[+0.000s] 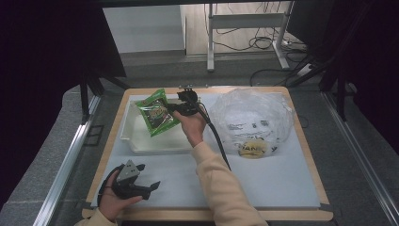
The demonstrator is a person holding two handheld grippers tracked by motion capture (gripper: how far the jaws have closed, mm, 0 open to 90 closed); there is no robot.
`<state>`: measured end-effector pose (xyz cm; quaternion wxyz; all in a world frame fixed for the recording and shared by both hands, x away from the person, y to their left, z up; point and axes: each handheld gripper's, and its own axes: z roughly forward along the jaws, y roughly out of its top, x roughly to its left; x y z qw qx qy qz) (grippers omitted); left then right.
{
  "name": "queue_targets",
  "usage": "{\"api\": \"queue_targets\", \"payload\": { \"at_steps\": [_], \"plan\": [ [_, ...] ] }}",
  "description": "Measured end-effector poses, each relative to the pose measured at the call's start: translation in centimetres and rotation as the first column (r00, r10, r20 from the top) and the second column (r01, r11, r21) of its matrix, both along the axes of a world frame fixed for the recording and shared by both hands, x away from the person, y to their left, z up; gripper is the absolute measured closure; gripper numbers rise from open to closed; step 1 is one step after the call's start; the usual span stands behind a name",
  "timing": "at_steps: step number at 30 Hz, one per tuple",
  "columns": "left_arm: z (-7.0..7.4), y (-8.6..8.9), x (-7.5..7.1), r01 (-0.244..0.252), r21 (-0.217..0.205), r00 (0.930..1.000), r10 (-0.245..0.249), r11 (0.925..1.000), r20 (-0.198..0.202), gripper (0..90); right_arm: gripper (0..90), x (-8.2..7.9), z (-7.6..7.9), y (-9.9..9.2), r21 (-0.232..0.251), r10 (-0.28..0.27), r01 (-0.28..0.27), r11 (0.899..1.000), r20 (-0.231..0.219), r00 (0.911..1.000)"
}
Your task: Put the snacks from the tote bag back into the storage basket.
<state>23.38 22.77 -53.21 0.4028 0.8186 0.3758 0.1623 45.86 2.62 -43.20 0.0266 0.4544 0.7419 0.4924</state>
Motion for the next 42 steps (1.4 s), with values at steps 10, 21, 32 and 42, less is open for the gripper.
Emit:
{"api": "queue_targets", "payload": {
  "at_steps": [10, 21, 32, 42],
  "plan": [
    [0.0, 0.0, 0.0, 0.001, -0.01, 1.0, -0.001, 0.9999, 0.001, 12.4, 90.0, 0.0, -0.6, 1.9, -0.012, 0.005, -0.005, 1.0, -0.008, 1.0],
    [0.0, -0.1, -0.1, 0.009, -0.009, 1.0, -0.009, 0.9999, 0.002, 12.5, 90.0, 0.2, -1.6, 3.8, -0.034, -0.006, 0.005, 0.999, -0.028, 0.9996],
    [0.0, -0.1, -0.1, 0.009, -0.012, 1.0, -0.009, 0.9999, 0.003, 12.5, 90.0, 0.3, -3.6, 5.0, -0.046, -0.039, 0.036, 0.998, -0.062, 0.9973],
    [0.1, 0.0, -0.1, 0.011, -0.014, 0.9999, -0.011, 0.9998, 0.005, 12.6, 90.0, 0.4, -5.4, 5.8, -0.083, -0.081, 0.074, 0.994, -0.081, 0.9935]
  ]
}}
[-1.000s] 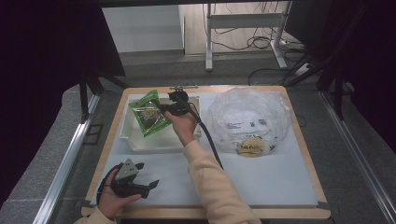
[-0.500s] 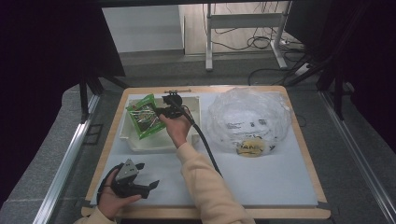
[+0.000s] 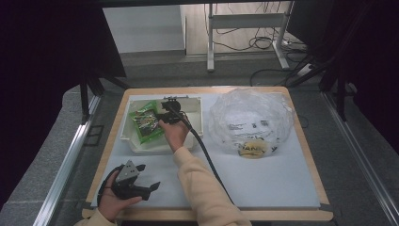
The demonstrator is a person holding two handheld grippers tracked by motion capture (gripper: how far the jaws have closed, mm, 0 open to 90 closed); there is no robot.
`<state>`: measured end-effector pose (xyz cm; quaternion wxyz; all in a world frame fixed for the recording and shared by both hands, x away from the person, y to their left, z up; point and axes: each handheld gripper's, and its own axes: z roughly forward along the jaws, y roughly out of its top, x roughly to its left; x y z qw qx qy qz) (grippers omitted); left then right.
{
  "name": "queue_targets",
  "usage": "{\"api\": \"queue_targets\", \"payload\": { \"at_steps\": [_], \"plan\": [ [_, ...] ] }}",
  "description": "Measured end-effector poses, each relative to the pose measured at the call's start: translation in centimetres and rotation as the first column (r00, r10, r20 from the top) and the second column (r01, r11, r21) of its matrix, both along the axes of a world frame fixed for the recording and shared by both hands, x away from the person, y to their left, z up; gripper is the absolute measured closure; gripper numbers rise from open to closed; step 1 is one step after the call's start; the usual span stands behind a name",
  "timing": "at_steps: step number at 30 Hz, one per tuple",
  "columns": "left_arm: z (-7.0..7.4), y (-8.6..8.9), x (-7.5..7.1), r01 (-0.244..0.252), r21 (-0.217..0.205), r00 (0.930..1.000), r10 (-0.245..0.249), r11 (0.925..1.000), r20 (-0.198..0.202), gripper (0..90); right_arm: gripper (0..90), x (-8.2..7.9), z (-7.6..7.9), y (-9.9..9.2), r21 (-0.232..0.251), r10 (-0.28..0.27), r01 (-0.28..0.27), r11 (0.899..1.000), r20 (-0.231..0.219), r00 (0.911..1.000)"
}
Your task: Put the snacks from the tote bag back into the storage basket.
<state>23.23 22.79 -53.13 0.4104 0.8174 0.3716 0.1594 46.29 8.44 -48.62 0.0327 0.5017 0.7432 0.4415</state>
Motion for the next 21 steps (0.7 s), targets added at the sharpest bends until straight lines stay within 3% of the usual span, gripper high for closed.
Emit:
{"api": "queue_targets", "payload": {
  "at_steps": [7, 14, 21],
  "plan": [
    [0.0, 0.0, 0.0, 0.0, 0.001, 1.0, 0.0, 1.0, 0.0, 12.6, 88.5, -0.3, -1.0, 0.7, -0.072, 0.003, -0.003, 0.997, 0.0, 1.0],
    [0.0, 0.0, 0.0, 0.001, 0.002, 1.0, -0.001, 1.0, 0.0, 12.6, 59.7, -0.8, -1.0, 0.9, -0.095, 0.023, -0.024, 0.995, -0.01, 0.9997],
    [0.0, -0.1, 0.0, 0.0, 0.004, 1.0, 0.0, 1.0, 0.001, 12.6, 52.2, -1.1, 0.3, 0.4, -0.08, 0.052, -0.052, 0.995, 0.001, 0.9986]
  ]
}}
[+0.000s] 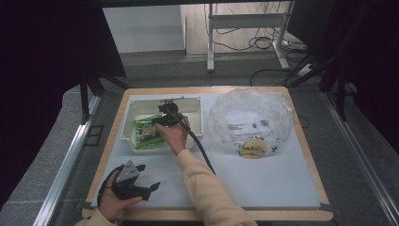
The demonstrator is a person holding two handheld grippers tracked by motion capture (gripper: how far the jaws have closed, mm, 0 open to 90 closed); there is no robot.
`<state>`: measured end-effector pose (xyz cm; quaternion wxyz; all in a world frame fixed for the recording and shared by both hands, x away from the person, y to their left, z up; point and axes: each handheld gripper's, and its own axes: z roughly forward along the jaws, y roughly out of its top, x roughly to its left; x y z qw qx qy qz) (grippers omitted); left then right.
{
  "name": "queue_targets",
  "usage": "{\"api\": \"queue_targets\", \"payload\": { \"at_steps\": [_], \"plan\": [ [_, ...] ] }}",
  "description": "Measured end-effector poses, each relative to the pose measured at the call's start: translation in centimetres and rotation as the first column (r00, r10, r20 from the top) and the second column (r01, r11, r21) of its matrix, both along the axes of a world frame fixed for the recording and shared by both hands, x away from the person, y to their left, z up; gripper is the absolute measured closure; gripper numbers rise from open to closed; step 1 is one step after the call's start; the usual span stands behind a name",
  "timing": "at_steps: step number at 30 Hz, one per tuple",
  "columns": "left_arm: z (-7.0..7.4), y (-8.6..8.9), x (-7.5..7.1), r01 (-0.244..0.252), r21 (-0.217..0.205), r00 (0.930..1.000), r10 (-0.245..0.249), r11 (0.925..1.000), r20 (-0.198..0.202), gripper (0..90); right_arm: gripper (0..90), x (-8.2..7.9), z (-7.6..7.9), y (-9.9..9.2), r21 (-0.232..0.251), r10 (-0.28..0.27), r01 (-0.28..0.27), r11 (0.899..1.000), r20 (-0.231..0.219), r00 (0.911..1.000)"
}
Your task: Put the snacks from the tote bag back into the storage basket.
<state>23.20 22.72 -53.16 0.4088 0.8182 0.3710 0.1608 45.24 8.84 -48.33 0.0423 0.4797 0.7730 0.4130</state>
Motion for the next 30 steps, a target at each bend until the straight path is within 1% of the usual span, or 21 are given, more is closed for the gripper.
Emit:
{"api": "queue_targets", "payload": {
  "at_steps": [6, 10, 14, 17, 20, 21, 22, 24, 25, 27, 30],
  "plan": [
    [0.0, 0.0, 0.0, -0.001, 0.003, 1.0, 0.001, 1.0, -0.001, 12.6, 48.6, -0.4, 1.1, -0.6, 0.01, 0.045, -0.045, 0.999, 0.023, 0.9987],
    [0.0, 0.0, 0.0, 0.003, 0.005, 1.0, -0.003, 1.0, -0.002, 12.9, 47.1, -1.0, 2.0, -1.0, 0.027, 0.085, -0.087, 0.996, 0.059, 0.9946],
    [0.0, 0.0, 0.0, 0.0, 0.007, 1.0, 0.0, 1.0, 0.001, 12.8, 46.6, -1.7, 2.9, -1.5, 0.02, 0.126, -0.129, 0.992, 0.098, 0.9872],
    [0.0, 0.0, 0.0, -0.002, 0.011, 1.0, 0.002, 0.9999, 0.001, 12.8, 46.1, -2.4, 3.9, -2.3, 0.006, 0.153, -0.155, 0.988, 0.134, 0.9791],
    [-0.1, 0.0, 0.1, -0.001, 0.017, 1.0, 0.001, 0.9999, 0.0, 12.7, 45.5, -3.1, 4.8, -3.3, -0.004, 0.174, -0.175, 0.984, 0.163, 0.9713],
    [-0.1, 0.0, 0.1, -0.001, 0.017, 1.0, 0.001, 0.9999, -0.001, 12.6, 45.0, -3.6, 5.2, -4.0, -0.013, 0.188, -0.189, 0.982, 0.184, 0.9648],
    [-0.1, -0.1, 0.1, -0.003, 0.015, 1.0, 0.003, 0.9999, 0.0, 12.6, 44.6, -3.9, 5.4, -4.5, -0.019, 0.194, -0.194, 0.981, 0.192, 0.962],
    [-0.1, 0.0, 0.1, -0.006, 0.013, 1.0, 0.006, 0.9999, 0.001, 12.6, 44.3, -4.3, 5.7, -5.3, -0.024, 0.199, -0.198, 0.98, 0.203, 0.9588],
    [-0.1, 0.0, 0.1, -0.007, 0.013, 1.0, 0.007, 0.9999, 0.001, 12.6, 44.0, -4.8, 6.0, -6.1, -0.026, 0.205, -0.204, 0.979, 0.211, 0.9558],
    [-0.1, -0.1, 0.1, -0.011, 0.013, 0.9999, 0.011, 0.9999, 0.002, 12.6, 43.5, -5.3, 6.2, -7.1, -0.029, 0.208, -0.207, 0.978, 0.222, 0.9525],
    [-0.1, 0.0, 0.1, -0.011, 0.018, 0.9999, 0.011, 0.9998, 0.003, 12.7, 42.9, -6.2, 6.6, -8.9, -0.024, 0.209, -0.209, 0.978, 0.233, 0.9497]
  ]
}}
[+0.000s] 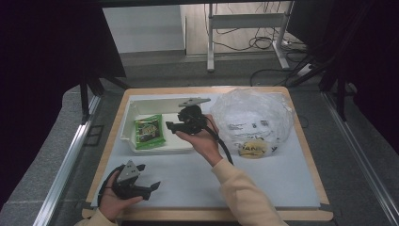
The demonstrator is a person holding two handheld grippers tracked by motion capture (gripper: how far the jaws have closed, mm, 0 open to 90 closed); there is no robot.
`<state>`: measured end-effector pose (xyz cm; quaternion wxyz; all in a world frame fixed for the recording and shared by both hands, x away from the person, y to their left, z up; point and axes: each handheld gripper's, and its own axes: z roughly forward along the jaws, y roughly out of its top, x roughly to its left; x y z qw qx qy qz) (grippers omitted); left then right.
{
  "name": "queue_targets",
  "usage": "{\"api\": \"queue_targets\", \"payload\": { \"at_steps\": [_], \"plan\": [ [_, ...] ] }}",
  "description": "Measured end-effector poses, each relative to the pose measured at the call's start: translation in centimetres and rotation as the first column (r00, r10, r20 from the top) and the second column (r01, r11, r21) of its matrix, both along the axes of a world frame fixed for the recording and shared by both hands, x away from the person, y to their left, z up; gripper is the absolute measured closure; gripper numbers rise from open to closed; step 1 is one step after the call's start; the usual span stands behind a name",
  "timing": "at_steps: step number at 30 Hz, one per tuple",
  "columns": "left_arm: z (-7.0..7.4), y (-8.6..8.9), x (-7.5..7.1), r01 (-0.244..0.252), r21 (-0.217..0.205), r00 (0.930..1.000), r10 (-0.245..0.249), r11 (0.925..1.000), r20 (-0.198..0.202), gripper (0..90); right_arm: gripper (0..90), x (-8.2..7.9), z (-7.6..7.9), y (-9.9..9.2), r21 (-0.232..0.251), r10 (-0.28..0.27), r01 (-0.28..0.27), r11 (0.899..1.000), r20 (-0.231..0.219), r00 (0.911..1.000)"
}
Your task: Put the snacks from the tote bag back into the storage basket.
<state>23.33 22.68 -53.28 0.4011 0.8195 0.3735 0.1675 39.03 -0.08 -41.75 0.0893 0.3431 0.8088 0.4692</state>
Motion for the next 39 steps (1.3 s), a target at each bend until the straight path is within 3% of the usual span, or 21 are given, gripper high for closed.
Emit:
{"api": "queue_targets", "payload": {
  "at_steps": [16, 25, 34, 39],
  "plan": [
    [0.0, 0.1, 0.1, -0.018, 0.004, 0.9998, 0.018, 0.9998, -0.002, 12.6, 41.8, -5.0, -0.5, -8.8, -0.011, -0.033, 0.034, 0.999, 0.046, 0.9984],
    [-0.1, 0.1, 0.2, -0.031, 0.008, 0.9995, 0.031, 0.9995, -0.004, 12.6, 41.4, -7.4, -2.6, -13.5, -0.026, -0.075, 0.076, 0.997, 0.029, 0.9968],
    [-0.1, 0.1, 0.2, -0.035, 0.003, 0.9994, 0.035, 0.9994, -0.005, 12.6, 41.2, -7.5, -4.1, -14.7, -0.045, -0.106, 0.106, 0.993, 0.01, 0.9943],
    [-0.1, 0.2, 0.2, -0.031, -0.001, 0.9995, 0.031, 0.9995, -0.003, 12.7, 40.8, -7.4, -4.0, -14.8, -0.042, -0.112, 0.113, 0.993, 0.026, 0.9934]
  ]
}}
